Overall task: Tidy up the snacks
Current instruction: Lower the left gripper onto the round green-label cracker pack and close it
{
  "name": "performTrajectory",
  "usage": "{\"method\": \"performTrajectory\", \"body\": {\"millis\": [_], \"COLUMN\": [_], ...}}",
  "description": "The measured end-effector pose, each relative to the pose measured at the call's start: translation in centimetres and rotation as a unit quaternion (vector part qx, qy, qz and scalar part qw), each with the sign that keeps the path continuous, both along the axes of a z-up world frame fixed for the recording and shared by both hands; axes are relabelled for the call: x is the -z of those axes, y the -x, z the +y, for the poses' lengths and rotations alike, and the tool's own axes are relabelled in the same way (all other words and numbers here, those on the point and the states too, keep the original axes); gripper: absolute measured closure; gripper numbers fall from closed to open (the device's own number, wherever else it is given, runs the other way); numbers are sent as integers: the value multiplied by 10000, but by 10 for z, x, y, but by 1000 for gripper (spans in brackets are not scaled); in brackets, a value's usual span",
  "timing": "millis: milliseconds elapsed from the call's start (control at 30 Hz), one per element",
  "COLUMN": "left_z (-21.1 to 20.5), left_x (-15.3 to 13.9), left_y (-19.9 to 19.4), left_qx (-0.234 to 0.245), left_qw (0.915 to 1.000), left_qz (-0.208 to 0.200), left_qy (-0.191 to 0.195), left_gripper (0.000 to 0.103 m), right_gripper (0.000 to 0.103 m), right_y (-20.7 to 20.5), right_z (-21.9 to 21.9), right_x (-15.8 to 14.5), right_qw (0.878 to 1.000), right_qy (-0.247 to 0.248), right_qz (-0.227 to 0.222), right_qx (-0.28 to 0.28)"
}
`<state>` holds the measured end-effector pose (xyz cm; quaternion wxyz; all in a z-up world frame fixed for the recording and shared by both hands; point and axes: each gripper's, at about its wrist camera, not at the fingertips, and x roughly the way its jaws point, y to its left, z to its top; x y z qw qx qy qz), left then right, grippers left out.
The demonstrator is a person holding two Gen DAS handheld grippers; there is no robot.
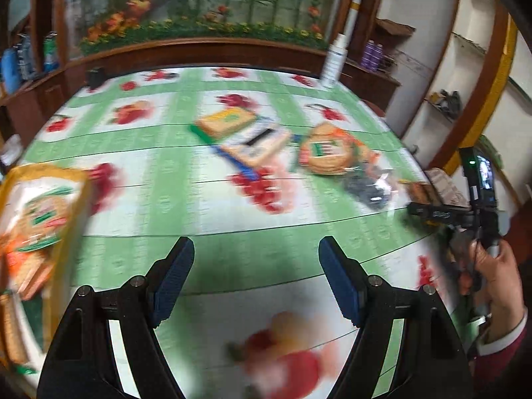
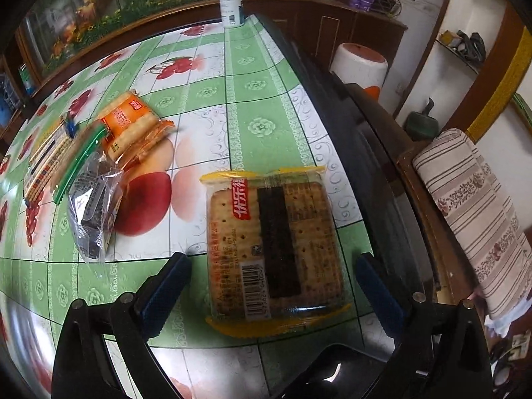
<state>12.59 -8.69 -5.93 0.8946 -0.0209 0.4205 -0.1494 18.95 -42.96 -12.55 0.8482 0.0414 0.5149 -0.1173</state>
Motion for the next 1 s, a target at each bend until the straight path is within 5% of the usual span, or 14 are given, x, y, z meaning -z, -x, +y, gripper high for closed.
{"method": "performTrajectory", "body": {"millis": [100,300,467,533,667,1000], "left_z": [-26,-62,-92,-98,-105,-138], "left_x": [0,3,1,-1,2,34], "left_y": [-10,-43,-79,-94,-120,-145], "left_qx": [196,525,1545,1558,1340,1170], "left_qw": [9998,9984,9847,9841,9904,9915], "left_qz": [20,-51,-273,-244,189,421], "left_qy": [65,-211,-762,-813,-271,-378], "left_gripper": [26,26,26,26,26,26], "right_gripper": [32,32,32,32,32,32], "right_y": [-1,5,23,32,42,50], "right_z": [4,8,2,1,0,4], "right_x": [-5,-9,-26,-36,-48,-54], "right_qw": [9999,9990,9943,9922,9882,9839], "right_qy": [-36,-243,-739,-825,-993,-1132], "right_qz": [-126,-287,-715,-889,-1117,-1292], "right_qx": [-80,-253,-290,-301,-339,-487]}}
